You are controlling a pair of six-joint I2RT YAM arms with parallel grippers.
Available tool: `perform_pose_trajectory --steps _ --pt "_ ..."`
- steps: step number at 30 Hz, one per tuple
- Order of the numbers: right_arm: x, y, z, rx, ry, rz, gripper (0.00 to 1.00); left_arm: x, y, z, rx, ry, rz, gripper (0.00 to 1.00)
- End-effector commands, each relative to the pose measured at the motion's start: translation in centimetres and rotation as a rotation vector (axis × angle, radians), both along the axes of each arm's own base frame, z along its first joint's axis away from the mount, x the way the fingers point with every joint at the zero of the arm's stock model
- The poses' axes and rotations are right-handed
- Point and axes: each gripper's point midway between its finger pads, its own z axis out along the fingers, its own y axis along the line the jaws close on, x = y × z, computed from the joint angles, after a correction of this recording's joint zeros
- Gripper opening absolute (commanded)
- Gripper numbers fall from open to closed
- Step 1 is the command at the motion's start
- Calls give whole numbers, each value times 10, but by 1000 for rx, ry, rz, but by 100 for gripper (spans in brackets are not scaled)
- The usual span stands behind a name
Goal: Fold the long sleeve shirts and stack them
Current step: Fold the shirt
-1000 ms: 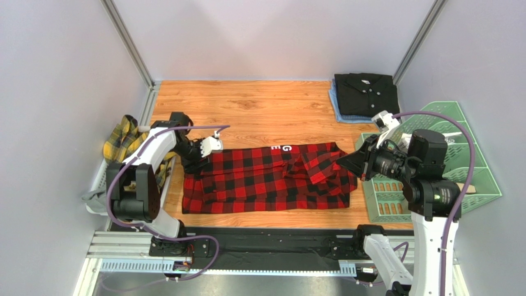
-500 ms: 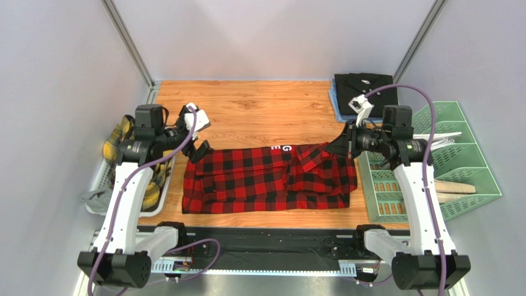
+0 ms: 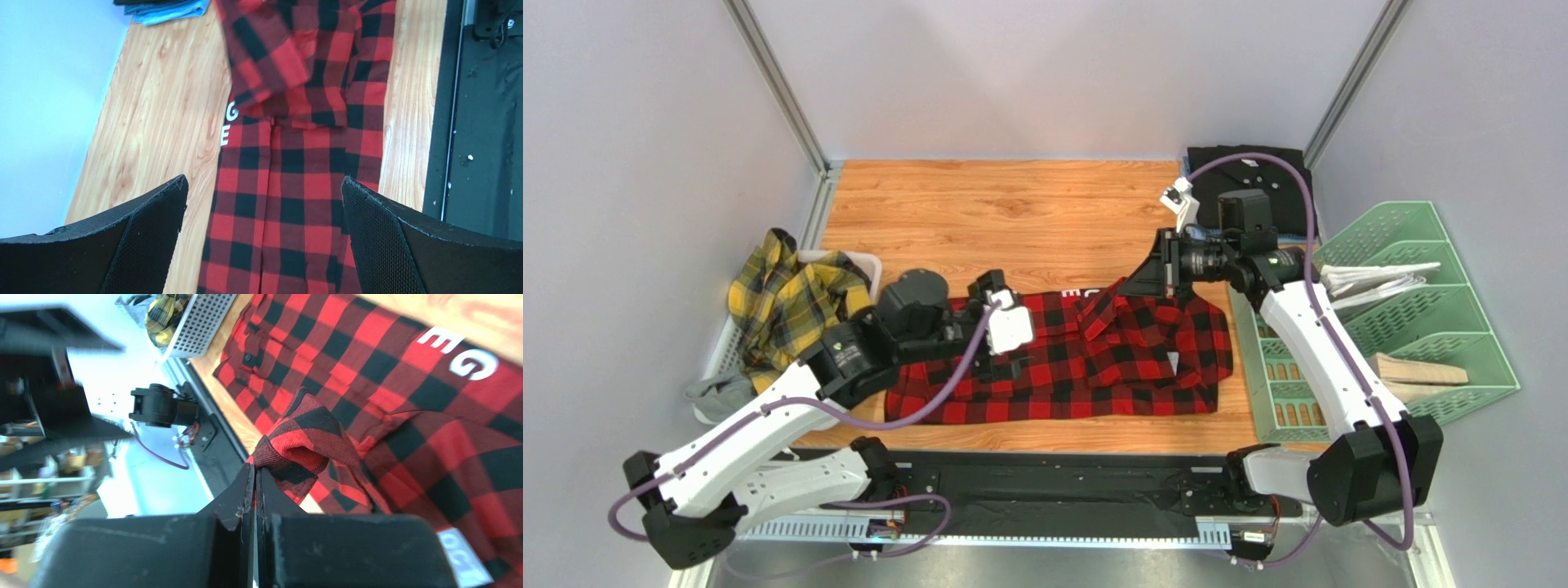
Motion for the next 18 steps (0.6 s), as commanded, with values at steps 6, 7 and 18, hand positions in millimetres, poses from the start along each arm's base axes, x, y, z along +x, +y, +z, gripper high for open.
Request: perform_pose_trajectory --steps 6,7,18 --pt "-1 25 15 88 54 28 0 -4 -72 10 -47 -90 104 99" --pt "-2 26 15 86 51 32 0 -3 -76 10 -40 -99 121 99" --pt "-14 38 12 86 50 74 0 20 -121 -12 -53 -74 247 84"
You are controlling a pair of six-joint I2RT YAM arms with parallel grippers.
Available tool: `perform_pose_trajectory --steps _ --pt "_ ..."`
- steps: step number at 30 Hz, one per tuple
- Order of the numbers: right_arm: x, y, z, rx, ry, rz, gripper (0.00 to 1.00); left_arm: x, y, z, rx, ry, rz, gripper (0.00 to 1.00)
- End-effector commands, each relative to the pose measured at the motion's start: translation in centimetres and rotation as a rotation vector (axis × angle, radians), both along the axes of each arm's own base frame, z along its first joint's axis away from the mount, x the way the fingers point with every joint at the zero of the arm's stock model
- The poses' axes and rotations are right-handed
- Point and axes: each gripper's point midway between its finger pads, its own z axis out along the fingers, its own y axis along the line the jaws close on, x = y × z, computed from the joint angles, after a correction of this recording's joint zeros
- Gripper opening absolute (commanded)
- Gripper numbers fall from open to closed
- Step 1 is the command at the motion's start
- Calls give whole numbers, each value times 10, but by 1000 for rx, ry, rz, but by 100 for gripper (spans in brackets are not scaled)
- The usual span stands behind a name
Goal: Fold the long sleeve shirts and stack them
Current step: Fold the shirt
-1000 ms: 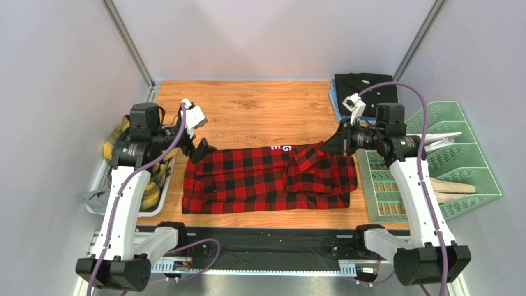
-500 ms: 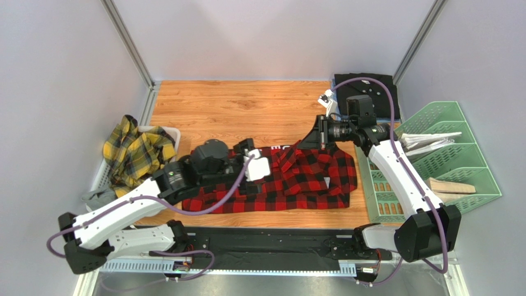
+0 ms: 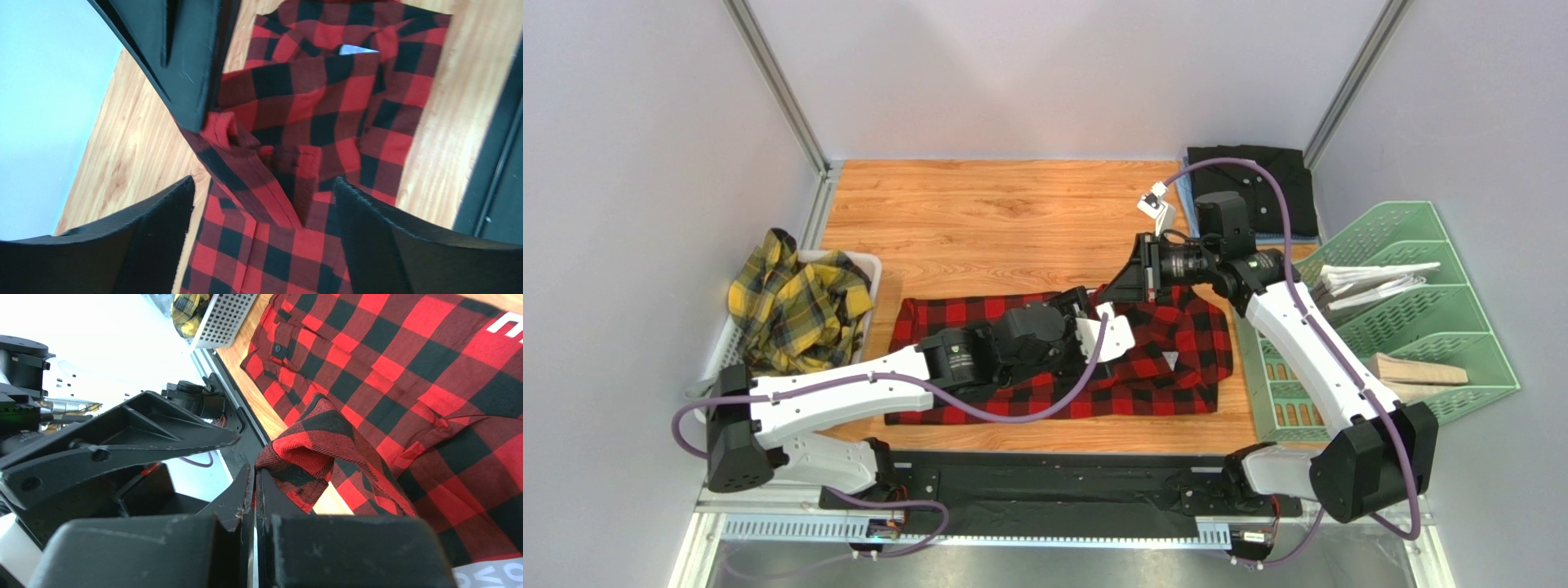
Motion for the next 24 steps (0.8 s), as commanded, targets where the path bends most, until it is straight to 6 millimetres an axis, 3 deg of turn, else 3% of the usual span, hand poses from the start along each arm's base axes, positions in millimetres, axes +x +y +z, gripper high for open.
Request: perform_pose_trajectory --steps 1,5,6,8,9,11,12,13,15,18,22,24 --pt "-3 6 15 42 -47 17 0 21 -12 24 -111 -58 118 80" --pt "-9 8 20 47 -70 35 0 31 -6 15 -76 -66 174 52" --pt "-9 8 19 43 -70 34 0 32 -3 18 -85 -53 181 35" --pt "-11 8 17 36 -68 35 0 33 7 13 -77 12 206 17" --pt "-12 8 17 35 -73 38 0 33 12 16 -90 32 218 0" --pt "-11 7 15 24 -87 38 7 30 22 6 -97 141 218 0" --pt "-12 7 13 16 -87 42 14 26 27 10 -123 177 212 0" --pt "-9 5 12 1 -99 33 27 22 29 8 -145 251 169 0" --pt "-6 0 16 -33 -147 35 39 10 38 3 -173 357 152 0" --pt "2 -11 21 -78 -201 20 48 -6 48 -13 -193 525 122 0" --pt "27 -32 16 -117 -195 -46 46 3 72 -38 -205 644 220 0" --pt "34 -37 8 -145 -188 -65 50 1 77 -46 -215 694 231 0"
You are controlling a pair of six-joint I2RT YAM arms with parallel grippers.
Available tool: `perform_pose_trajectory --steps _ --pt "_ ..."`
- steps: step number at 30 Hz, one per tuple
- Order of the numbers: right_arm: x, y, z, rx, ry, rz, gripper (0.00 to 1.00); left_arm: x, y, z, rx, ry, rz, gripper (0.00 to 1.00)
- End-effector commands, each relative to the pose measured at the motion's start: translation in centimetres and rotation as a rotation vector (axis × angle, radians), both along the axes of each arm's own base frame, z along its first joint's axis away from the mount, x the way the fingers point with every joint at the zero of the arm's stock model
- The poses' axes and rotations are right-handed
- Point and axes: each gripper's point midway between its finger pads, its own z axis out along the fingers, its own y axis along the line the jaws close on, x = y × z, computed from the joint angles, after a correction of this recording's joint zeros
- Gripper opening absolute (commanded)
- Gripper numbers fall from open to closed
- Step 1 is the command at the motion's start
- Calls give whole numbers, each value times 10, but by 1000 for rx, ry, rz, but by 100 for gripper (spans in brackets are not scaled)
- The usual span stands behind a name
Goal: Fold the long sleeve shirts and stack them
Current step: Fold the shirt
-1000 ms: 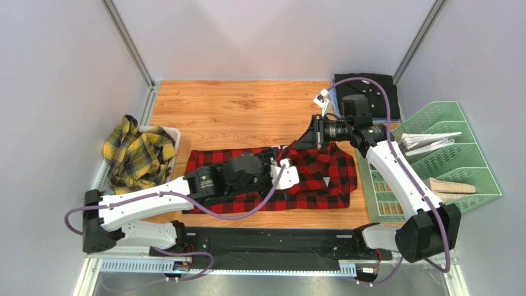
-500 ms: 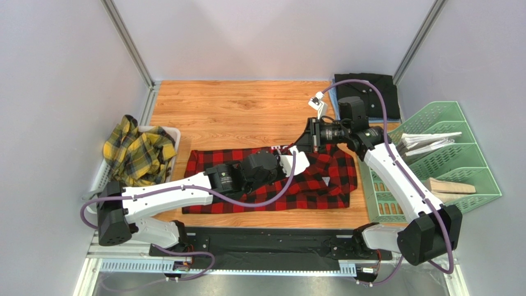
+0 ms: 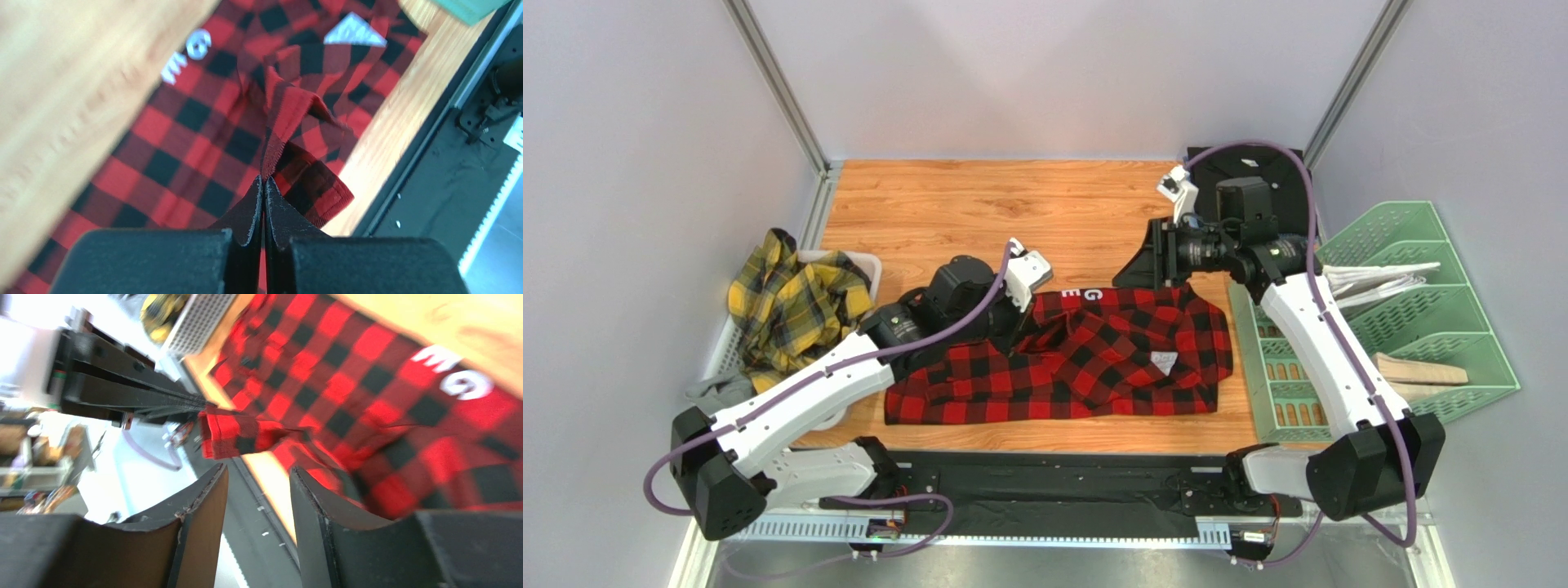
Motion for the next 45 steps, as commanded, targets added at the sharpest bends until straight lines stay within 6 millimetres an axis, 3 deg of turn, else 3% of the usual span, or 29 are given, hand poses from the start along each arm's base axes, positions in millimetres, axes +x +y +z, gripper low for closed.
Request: perform_pose_trajectory --steps 1,4,6,9,12,16,20,22,28,37,41,45 --pt "21 -17 -9 -79 -49 -45 57 -15 9 -24 -62 219 12 0" --pt "34 -27 -31 -176 -53 -75 67 -7 21 -38 -66 298 69 0" --pt "47 -38 -53 -270 -35 -91 67 -4 25 -45 -71 336 88 0" --pt "67 -54 -85 -387 8 -98 53 0 35 -53 -68 367 127 0" --pt "78 -65 -115 -462 91 -91 47 -3 42 -51 -79 387 133 0" --pt "71 -70 -144 -501 172 -47 45 -8 51 -30 -134 373 107 0" --pt "61 -76 -170 -537 228 -23 43 -27 50 12 -208 266 -4 0" --pt "56 -79 -183 -557 254 -7 41 -38 51 20 -212 264 -52 0" --pt "40 -77 -192 -543 300 39 40 -58 52 61 -272 206 -132 0" --pt "17 -73 -184 -515 341 122 40 -62 52 96 -313 161 -145 0" --pt "8 -71 -185 -522 350 154 40 -61 51 100 -316 161 -145 0" --pt "13 -75 -186 -553 326 146 40 -51 53 91 -291 176 -91 0"
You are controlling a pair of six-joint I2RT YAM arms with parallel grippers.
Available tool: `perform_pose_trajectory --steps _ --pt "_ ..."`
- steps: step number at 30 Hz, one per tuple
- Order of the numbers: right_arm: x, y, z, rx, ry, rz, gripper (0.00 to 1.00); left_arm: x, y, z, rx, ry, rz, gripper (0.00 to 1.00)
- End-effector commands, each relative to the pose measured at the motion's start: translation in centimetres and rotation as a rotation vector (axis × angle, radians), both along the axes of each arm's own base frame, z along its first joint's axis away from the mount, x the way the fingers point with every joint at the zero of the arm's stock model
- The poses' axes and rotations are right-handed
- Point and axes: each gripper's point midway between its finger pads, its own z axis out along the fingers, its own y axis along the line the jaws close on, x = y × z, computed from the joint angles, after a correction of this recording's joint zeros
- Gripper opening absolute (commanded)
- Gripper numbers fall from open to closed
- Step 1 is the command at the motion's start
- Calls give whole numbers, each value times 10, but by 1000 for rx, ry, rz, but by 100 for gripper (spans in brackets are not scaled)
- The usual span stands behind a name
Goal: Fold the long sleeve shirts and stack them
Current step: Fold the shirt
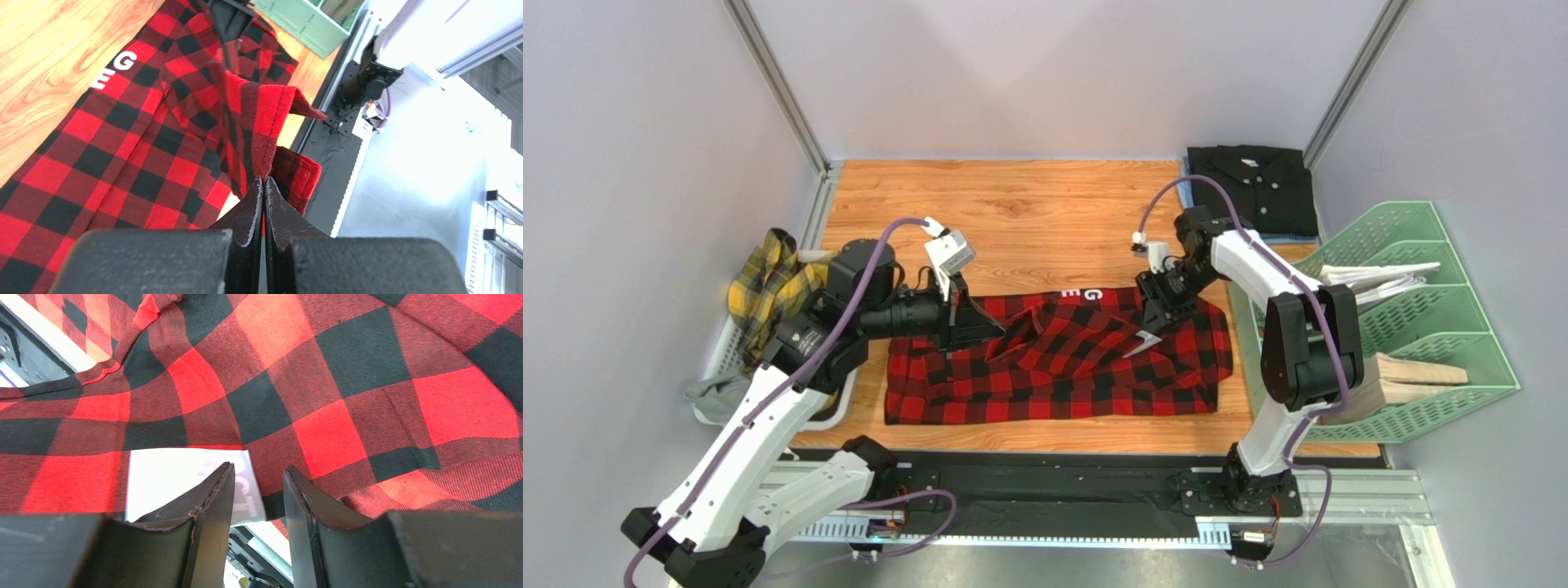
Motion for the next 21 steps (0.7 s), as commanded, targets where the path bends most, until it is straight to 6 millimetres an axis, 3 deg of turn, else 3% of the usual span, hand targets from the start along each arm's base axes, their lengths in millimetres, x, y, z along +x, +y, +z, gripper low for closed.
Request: perform_pose_trajectory --steps 1,7,11,15,21 --pt "3 -2 5 -7 -40 37 40 9 0 -5 25 28 40 0" --pt "35 -18 25 -55 -122 -12 46 53 14 -55 133 120 238 0" --pt "41 -28 36 -89 -151 -23 53 85 28 -79 202 148 354 0" --pt "41 -29 46 -87 -166 -25 56 105 48 -121 301 208 428 0" --pt "22 -24 55 -54 -138 -29 56 128 86 -162 374 224 509 0"
